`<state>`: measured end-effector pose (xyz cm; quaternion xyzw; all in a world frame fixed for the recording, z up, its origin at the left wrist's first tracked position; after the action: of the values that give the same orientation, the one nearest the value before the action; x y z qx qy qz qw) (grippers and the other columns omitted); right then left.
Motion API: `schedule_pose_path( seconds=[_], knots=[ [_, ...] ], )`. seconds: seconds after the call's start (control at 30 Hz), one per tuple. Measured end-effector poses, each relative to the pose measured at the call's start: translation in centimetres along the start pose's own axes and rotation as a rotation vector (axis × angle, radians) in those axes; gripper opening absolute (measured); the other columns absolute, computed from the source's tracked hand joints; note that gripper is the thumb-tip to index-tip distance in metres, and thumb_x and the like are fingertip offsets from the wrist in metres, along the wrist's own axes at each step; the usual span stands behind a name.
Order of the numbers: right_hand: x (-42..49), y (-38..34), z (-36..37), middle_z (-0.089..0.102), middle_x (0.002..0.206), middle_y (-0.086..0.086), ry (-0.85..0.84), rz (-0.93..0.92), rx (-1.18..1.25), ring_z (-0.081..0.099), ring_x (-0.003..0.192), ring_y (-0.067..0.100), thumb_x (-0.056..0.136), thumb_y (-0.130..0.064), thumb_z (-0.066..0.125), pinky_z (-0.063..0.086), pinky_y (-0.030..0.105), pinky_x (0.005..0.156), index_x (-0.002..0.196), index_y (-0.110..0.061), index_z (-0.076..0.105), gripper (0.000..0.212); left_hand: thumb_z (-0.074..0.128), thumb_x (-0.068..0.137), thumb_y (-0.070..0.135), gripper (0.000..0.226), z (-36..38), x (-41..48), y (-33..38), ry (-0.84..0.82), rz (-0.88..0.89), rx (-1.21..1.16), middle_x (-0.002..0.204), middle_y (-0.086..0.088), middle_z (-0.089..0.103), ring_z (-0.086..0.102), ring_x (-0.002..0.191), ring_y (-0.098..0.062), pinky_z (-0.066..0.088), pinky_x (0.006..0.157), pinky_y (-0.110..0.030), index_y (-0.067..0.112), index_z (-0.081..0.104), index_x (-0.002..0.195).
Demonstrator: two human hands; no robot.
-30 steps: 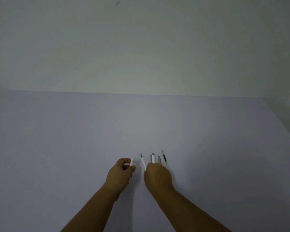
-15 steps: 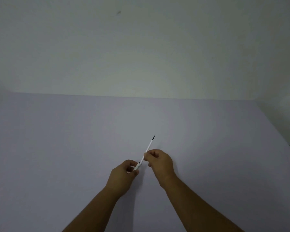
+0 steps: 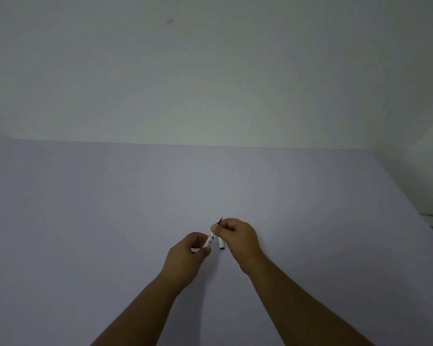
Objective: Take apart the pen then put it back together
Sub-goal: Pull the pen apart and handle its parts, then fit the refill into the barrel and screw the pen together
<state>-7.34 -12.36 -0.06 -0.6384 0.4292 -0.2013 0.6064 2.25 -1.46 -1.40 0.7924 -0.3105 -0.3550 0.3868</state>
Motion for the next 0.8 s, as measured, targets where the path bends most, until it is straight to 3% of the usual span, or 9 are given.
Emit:
schedule_pose_path(
  seconds=[0.03, 0.13, 0.2, 0.27, 0.33, 0.4, 0.5, 0.67, 0.8],
  knots=[
    [0.0, 0.2, 0.2, 0.067, 0.073, 0.011, -0.028, 0.0, -0.03, 0.056, 0.067, 0.011, 0.079, -0.028, 0.069, 0.045, 0.022, 0.063, 0.068, -0.016, 0.071, 0.016, 0.059, 0.089, 0.028, 0.007, 0.0, 0.0, 0.1, 0.0, -0.005, -0.015, 0.094, 0.011, 0.063, 0.058, 0.082, -0.006, 0.045, 0.065, -0.019, 0.033, 0.059, 0.093],
    [0.2, 0.5, 0.1, 0.071, 0.068, -0.01, -0.061, 0.015, -0.007, 0.061, 0.065, -0.002, 0.079, -0.032, 0.068, 0.045, 0.013, 0.061, 0.067, -0.027, 0.074, 0.014, 0.058, 0.089, 0.029, 0.012, 0.1, 0.2, -0.1, -0.005, -0.023, -0.064, 0.096, 0.004, 0.065, 0.06, 0.083, -0.016, 0.052, 0.075, -0.033, 0.025, 0.061, 0.1],
    [1.0, 1.1, -0.7, 0.071, 0.073, -0.012, 0.038, 0.068, 0.106, 0.063, 0.071, -0.002, 0.082, -0.03, 0.066, 0.044, 0.012, 0.062, 0.074, -0.026, 0.074, 0.012, 0.057, 0.089, 0.029, 0.01, 0.0, 0.4, -0.3, -0.013, -0.03, -0.076, 0.095, 0.002, 0.065, 0.061, 0.084, -0.018, 0.053, 0.08, -0.038, 0.03, 0.059, 0.099],
    [2.0, 1.8, -1.7, 0.067, 0.076, -0.009, 0.156, 0.086, -0.097, 0.062, 0.075, 0.009, 0.086, -0.027, 0.061, 0.043, 0.015, 0.061, 0.08, -0.019, 0.071, 0.014, 0.057, 0.089, 0.03, 0.015, -0.1, 0.4, -0.5, -0.028, -0.034, -0.093, 0.093, 0.003, 0.064, 0.062, 0.085, -0.018, 0.053, 0.079, -0.037, 0.042, 0.054, 0.098],
    [2.8, 2.5, -1.3, 0.063, 0.072, -0.003, 0.115, 0.072, -0.55, 0.057, 0.069, 0.015, 0.09, -0.029, 0.053, 0.039, 0.02, 0.053, 0.079, -0.015, 0.068, 0.024, 0.057, 0.089, 0.031, 0.025, -0.2, 0.5, -0.8, -0.041, -0.036, -0.096, 0.091, 0.004, 0.064, 0.063, 0.084, -0.018, 0.053, 0.077, -0.035, 0.053, 0.048, 0.096],
    [3.1, 3.1, -0.1, 0.066, 0.076, 0.006, 0.059, 0.037, -0.837, 0.06, 0.072, 0.022, 0.094, -0.034, 0.044, 0.04, 0.024, 0.054, 0.078, -0.011, 0.067, 0.037, 0.055, 0.09, 0.031, 0.028, -0.3, 0.5, -1.1, -0.045, -0.046, -0.092, 0.091, 0.004, 0.064, 0.062, 0.085, -0.017, 0.054, 0.078, -0.034, 0.057, 0.047, 0.096],
    [3.4, 3.7, 0.9, 0.071, 0.095, 0.013, 0.074, 0.017, -0.943, 0.065, 0.088, 0.028, 0.095, -0.037, 0.041, 0.047, 0.029, 0.068, 0.092, -0.007, 0.068, 0.041, 0.055, 0.09, 0.031, 0.027, -0.7, 0.5, -1.7, -0.036, -0.063, -0.096, 0.091, 0.005, 0.065, 0.062, 0.084, -0.015, 0.053, 0.075, -0.032, 0.057, 0.049, 0.093],
    [3.6, 4.0, -0.3, 0.066, 0.101, 0.013, 0.194, 0.037, -1.008, 0.062, 0.093, 0.027, 0.095, -0.031, 0.044, 0.046, 0.03, 0.068, 0.097, -0.006, 0.063, 0.032, 0.056, 0.09, 0.03, 0.029, -1.2, 0.7, -2.1, -0.028, -0.075, -0.096, 0.089, 0.004, 0.065, 0.062, 0.085, -0.018, 0.053, 0.077, -0.036, 0.058, 0.05, 0.089],
    [3.9, 4.8, -1.1, 0.067, 0.104, 0.011, 0.19, 0.091, -1.018, 0.064, 0.094, 0.026, 0.094, -0.028, 0.047, 0.045, 0.028, 0.066, 0.099, -0.006, 0.065, 0.029, 0.056, 0.09, 0.031, 0.024, -1.2, 0.8, -2.2, -0.035, -0.078, -0.105, 0.088, 0.004, 0.064, 0.061, 0.085, -0.019, 0.052, 0.075, -0.035, 0.055, 0.052, 0.093]
  ],
)
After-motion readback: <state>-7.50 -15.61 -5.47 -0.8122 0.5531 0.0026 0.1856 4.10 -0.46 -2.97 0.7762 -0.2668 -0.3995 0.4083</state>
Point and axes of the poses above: each hand's wrist, its own x-axis towards the middle knuckle, its own z-axis out of the palm, y = z × x, the point moved 6 cm from there along x, towards the middle knuckle
